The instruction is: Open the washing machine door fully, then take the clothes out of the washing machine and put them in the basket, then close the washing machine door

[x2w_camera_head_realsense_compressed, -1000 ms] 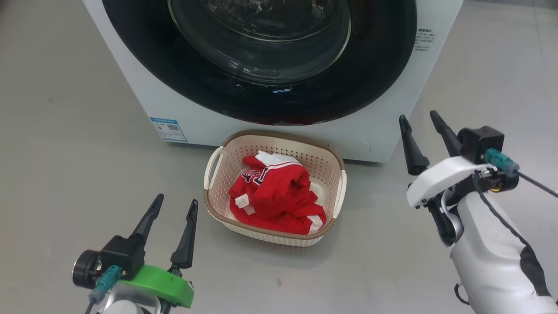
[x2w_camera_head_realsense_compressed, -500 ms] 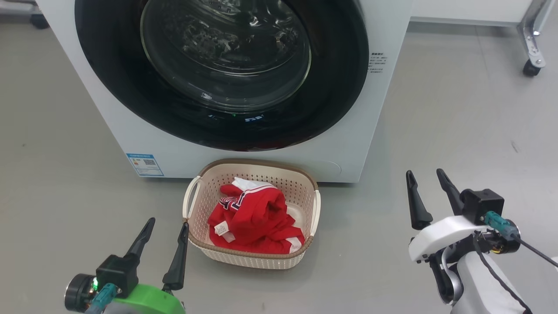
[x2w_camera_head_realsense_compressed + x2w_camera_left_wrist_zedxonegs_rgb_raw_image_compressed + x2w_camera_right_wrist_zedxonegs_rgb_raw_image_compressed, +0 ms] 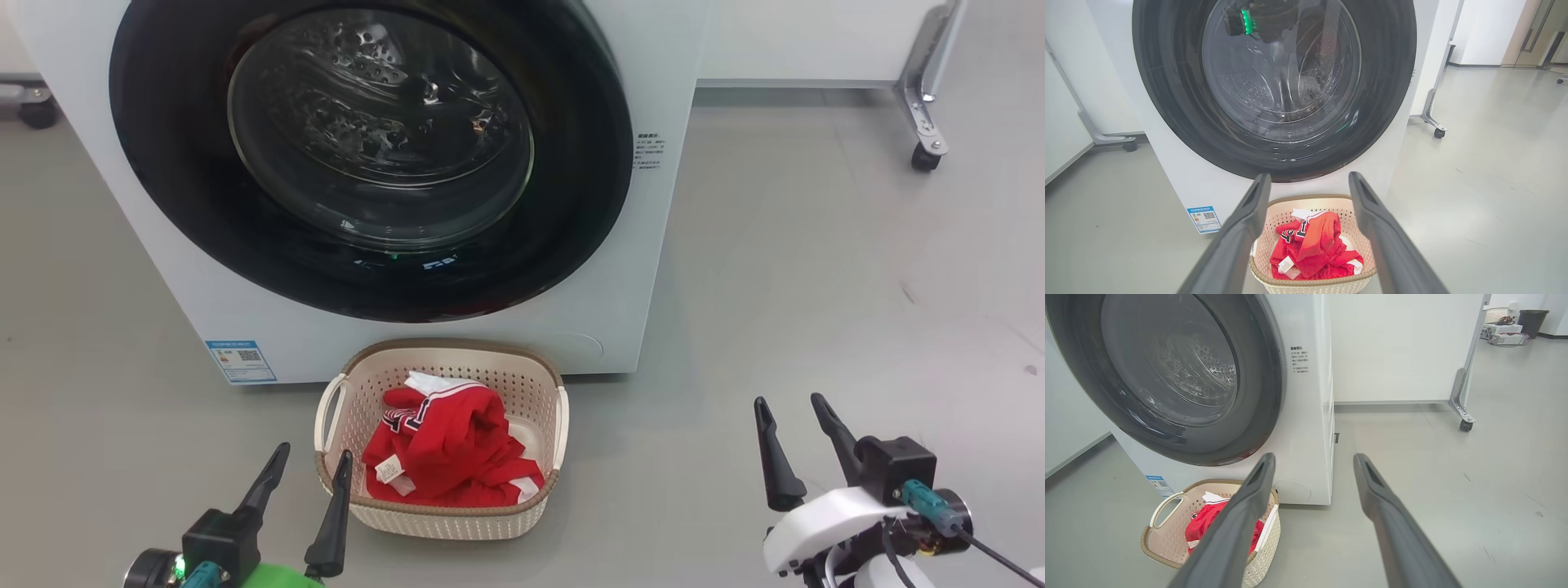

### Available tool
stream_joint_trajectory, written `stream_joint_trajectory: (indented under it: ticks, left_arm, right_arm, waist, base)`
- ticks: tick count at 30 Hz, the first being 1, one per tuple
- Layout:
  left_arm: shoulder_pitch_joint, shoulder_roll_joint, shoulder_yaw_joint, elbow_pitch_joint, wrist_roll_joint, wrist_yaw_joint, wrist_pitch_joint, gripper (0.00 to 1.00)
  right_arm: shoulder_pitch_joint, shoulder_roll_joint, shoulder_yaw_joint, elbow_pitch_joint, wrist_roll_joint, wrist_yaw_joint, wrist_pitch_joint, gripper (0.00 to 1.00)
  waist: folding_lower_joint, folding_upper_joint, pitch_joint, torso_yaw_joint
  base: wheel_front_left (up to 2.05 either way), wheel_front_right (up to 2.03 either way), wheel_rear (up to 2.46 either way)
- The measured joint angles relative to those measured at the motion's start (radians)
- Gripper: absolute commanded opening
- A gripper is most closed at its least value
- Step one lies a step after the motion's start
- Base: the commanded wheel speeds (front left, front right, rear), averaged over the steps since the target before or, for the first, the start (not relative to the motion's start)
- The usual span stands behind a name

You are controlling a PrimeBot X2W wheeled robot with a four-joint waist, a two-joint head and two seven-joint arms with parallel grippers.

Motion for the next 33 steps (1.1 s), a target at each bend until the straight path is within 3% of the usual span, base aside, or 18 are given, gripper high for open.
stream_joint_trajectory:
  ticks: [9, 33]
  left_arm:
    - [0.015, 0.002, -0.001, -0.019, 0.000, 0.007, 0.012, 1.00]
    - [0.028, 0.009, -0.002, -0.056, -0.001, 0.018, 0.034, 1.00]
  right_arm:
    - [0.090, 0.002, -0.001, -0.079, -0.008, -0.025, 0.000, 1.00]
    - [0.167, 0.003, -0.001, -0.187, -0.025, -0.052, 0.000, 1.00]
  waist:
    - [0.0000, 0.0000, -0.014, -0.020]
    - [0.0000, 0.0000, -0.010, -0.025]
  base:
    - [0.00, 0.00, 0.00]
    - [0.00, 0.00, 0.00]
